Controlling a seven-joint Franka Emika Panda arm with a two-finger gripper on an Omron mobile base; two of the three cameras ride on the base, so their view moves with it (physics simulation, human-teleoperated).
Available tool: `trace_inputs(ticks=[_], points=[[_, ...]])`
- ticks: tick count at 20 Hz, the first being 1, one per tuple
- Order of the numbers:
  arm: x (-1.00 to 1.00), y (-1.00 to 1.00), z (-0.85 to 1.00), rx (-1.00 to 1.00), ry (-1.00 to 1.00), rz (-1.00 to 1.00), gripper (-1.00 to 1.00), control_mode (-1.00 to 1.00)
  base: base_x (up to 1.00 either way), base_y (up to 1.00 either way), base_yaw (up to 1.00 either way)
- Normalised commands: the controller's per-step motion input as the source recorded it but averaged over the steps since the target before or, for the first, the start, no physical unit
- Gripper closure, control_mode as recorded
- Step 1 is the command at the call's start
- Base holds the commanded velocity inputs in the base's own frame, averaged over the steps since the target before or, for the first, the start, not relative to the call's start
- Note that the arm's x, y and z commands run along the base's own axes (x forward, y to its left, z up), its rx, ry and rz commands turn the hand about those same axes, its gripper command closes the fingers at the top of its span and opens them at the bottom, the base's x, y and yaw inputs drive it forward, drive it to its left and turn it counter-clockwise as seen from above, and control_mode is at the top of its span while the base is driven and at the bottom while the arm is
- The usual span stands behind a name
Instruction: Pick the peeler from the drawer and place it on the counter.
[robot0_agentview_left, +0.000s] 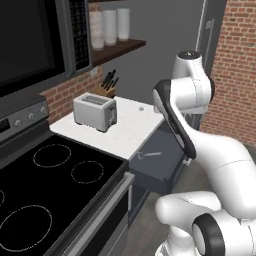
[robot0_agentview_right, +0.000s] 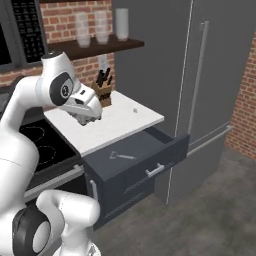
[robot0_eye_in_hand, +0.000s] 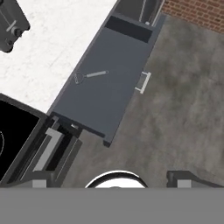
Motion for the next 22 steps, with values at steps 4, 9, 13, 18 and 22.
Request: trace_inputs(ticks=[4,9,13,18,22], points=[[0.0,0.0,0.0,0.0,0.0,0.0,-1.0,1.0,0.25,0.0,-0.01],[0.0,0.0,0.0,0.0,0.0,0.0,-1.0,1.0,0.41,0.0,0.0],[0.14,0.0,-0.02,0.0,0.03,0.0,-1.0,-1.0,0.42,0.0,0.0],[0.84,-0.22,-0.31,0.02,0.17,-0.01,-1.0,-1.0,0.0,0.0,0.0],[0.84,-0.4,-0.86,0.0,0.4,-0.08,-1.0,-1.0,0.0,0.0,0.0]])
